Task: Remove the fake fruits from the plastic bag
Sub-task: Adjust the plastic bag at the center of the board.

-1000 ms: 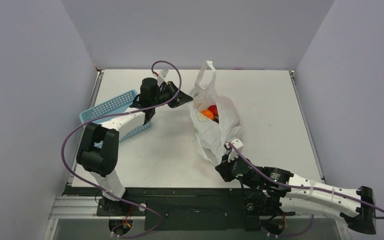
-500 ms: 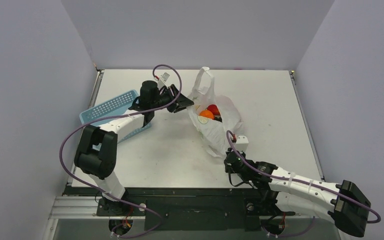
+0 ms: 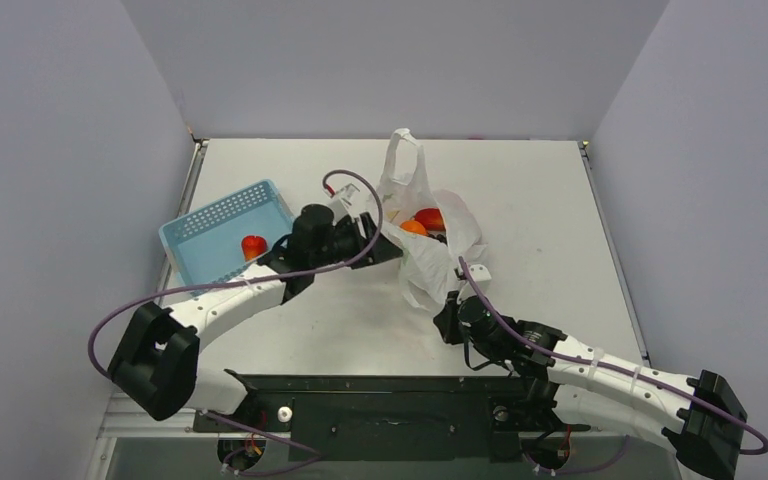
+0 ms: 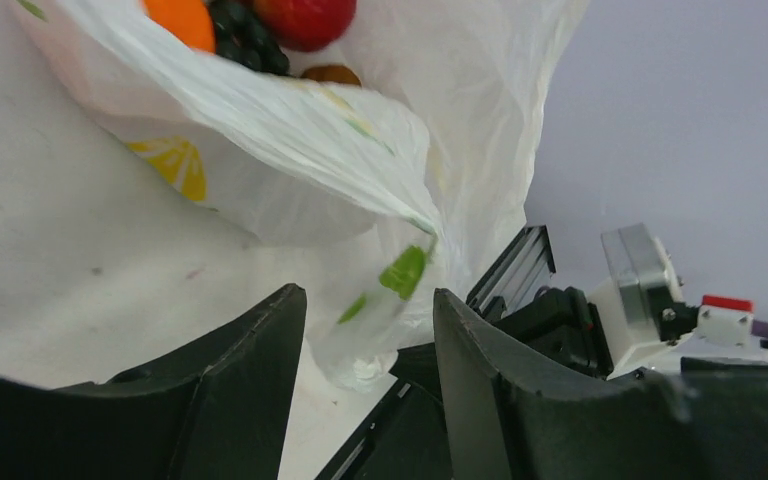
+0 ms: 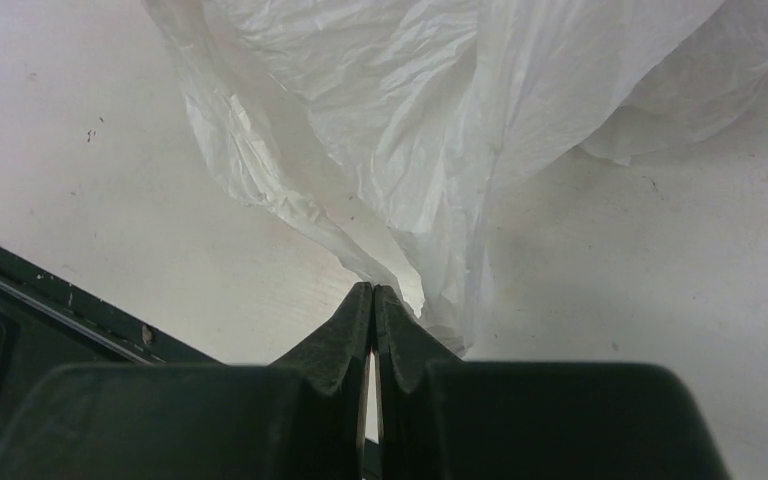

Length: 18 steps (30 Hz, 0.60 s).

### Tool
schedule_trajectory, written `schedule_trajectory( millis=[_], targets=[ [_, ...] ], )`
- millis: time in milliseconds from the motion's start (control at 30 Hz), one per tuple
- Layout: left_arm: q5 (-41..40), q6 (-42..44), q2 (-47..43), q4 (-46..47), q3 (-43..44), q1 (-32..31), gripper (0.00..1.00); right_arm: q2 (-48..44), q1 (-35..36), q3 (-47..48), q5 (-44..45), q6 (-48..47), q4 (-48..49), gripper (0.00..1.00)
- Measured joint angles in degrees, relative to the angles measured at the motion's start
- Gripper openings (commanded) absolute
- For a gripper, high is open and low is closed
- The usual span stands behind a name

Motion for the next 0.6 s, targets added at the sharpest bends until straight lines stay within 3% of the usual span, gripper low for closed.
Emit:
schedule_trajectory(
  millis=[100,233,367,433,500,567,600],
  targets=[
    [-5.0,-0.8,0.7,2.3,-2.4,-7.8,0.48,0.0,0.0,0.0,-0.9,-0.3,0.0,0.00],
    [-10.8,-1.4,3.5,4.8,-2.5,-13.1,0.44,-0.1,0.0,0.0,-2.1,-0.3,0.5,0.00],
    [-14.9,-2.6,7.0,9.0,-2.8,-14.5,0.20,-1.7,0.0,-0.8,-2.8,0.1,1.7,0.00],
    [-16.4,-3.5,8.0,10.8,-3.7,-14.5,0.01,-2.6,0.0,-1.6,-2.8,0.7,2.2,0.00],
    [-17.6,-4.4,8.5,12.3,-5.2,-14.5,0.00,-3.1,0.0,-2.1,-2.7,1.4,2.1,0.06],
    [-18.4,-5.0,8.9,13.7,-7.0,-14.5,0.00,-3.5,0.0,-2.2,-2.1,2.1,1.4,0.17],
    [-18.6,-5.4,9.0,14.4,-7.8,-14.5,0.00,-3.6,0.0,-2.2,-1.5,2.4,1.0,0.27]
  ],
)
